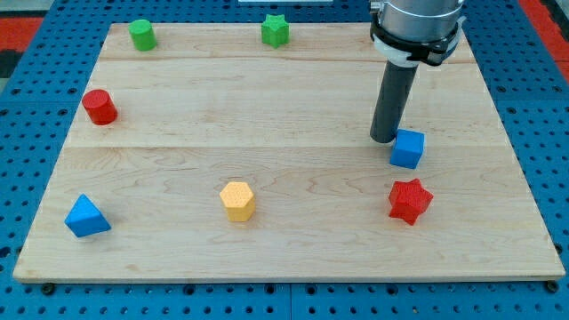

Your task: Move your arm to the centre right of the board

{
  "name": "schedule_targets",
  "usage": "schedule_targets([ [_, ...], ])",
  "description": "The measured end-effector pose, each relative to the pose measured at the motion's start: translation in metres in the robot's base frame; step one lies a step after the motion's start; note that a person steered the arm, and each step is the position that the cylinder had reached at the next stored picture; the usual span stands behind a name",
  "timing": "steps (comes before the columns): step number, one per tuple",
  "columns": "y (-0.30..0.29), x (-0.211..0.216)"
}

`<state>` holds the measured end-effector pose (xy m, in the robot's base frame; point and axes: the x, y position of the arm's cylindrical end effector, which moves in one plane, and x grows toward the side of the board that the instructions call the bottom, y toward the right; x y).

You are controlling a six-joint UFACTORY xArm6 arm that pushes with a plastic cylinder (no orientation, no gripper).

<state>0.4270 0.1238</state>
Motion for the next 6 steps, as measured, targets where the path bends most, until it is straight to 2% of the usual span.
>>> schedule_targets([
  [2,0.027,-0.025],
  [3,0.056,-0.020],
  [5,0.107,0.022],
  [6,0.107,0.015],
])
